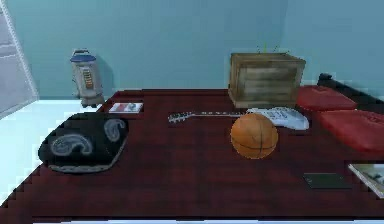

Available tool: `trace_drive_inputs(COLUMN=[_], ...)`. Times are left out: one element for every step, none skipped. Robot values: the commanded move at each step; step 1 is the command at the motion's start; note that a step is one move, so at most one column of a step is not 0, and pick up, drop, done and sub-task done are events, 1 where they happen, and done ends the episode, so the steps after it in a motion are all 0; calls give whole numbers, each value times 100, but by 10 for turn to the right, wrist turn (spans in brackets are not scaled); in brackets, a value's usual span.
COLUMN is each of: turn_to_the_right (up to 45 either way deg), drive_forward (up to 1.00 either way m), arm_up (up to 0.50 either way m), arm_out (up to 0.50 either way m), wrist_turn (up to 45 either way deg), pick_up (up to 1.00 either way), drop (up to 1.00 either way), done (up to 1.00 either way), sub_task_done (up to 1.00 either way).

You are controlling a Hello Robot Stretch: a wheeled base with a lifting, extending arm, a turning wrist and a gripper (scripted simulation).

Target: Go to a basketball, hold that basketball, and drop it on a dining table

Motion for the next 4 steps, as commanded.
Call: trace_drive_inputs(turn_to_the_right=[450, 450, 60, 0], drive_forward=[0, 0, 0, 15], arm_up=[0, 0, 0, 0], arm_out=[0, 0, 0, 0], wrist_turn=[0, 0, 0, 0], pick_up=[0, 0, 0, 0], drop=[0, 0, 0, 0], done=[0, 0, 0, 0], sub_task_done=[0, 0, 0, 0])
